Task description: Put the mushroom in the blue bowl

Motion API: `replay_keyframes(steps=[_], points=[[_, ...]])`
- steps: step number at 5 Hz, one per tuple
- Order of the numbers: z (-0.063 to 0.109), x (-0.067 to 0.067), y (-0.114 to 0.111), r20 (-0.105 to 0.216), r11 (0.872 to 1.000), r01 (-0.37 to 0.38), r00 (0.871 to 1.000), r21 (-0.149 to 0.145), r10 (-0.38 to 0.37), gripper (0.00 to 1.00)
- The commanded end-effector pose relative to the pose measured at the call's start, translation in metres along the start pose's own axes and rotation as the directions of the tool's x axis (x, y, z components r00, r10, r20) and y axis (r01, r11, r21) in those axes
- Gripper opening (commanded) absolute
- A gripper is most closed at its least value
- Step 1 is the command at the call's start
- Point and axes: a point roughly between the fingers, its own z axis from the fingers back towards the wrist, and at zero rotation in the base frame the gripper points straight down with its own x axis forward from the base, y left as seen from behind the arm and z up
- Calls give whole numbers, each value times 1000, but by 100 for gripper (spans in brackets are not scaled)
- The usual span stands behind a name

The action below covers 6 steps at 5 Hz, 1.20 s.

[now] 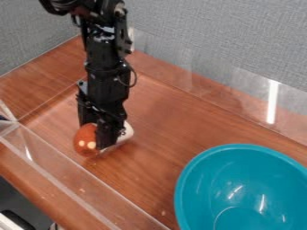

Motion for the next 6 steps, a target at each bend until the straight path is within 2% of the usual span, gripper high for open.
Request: replay_keyframes(steps=[1, 6], points=[[19, 3, 0, 51, 999, 23, 998, 43, -25, 0], [20, 7, -4, 62, 997, 63, 996, 43, -65, 0]])
